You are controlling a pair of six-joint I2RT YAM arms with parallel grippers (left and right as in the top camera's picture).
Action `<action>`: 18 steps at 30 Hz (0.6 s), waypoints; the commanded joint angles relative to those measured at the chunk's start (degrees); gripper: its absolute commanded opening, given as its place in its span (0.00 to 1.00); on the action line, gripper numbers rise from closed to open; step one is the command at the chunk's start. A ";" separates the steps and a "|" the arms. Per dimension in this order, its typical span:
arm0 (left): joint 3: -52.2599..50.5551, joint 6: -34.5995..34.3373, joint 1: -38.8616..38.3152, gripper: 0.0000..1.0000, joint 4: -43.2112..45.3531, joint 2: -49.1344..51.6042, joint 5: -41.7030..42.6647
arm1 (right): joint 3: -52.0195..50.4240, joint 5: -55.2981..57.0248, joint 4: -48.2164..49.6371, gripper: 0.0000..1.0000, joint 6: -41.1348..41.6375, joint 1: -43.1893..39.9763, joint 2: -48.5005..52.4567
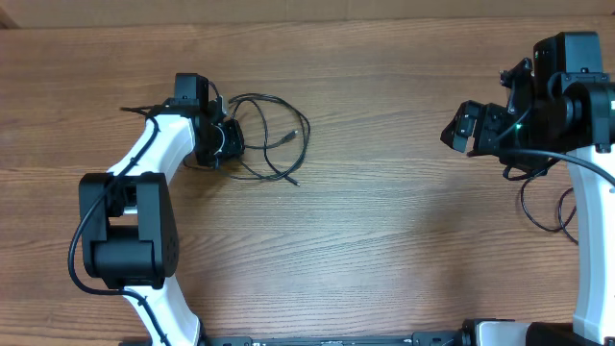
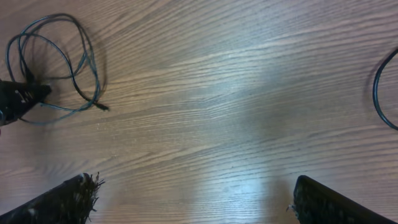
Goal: Untangle cables
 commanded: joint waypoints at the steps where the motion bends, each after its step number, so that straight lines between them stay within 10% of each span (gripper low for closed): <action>1: 2.47 0.33 -1.84 0.04 -0.13 -1.64 14.58 | -0.11 0.57 2.51 1.00 -0.07 0.22 -0.33; 8: 13.79 1.77 -5.97 0.04 2.56 -8.00 41.38 | -0.13 -3.23 9.97 1.00 -5.01 0.28 0.57; 18: 21.66 1.16 -12.52 0.04 9.07 -12.22 46.23 | -0.13 -16.26 9.99 1.00 -11.96 0.68 5.20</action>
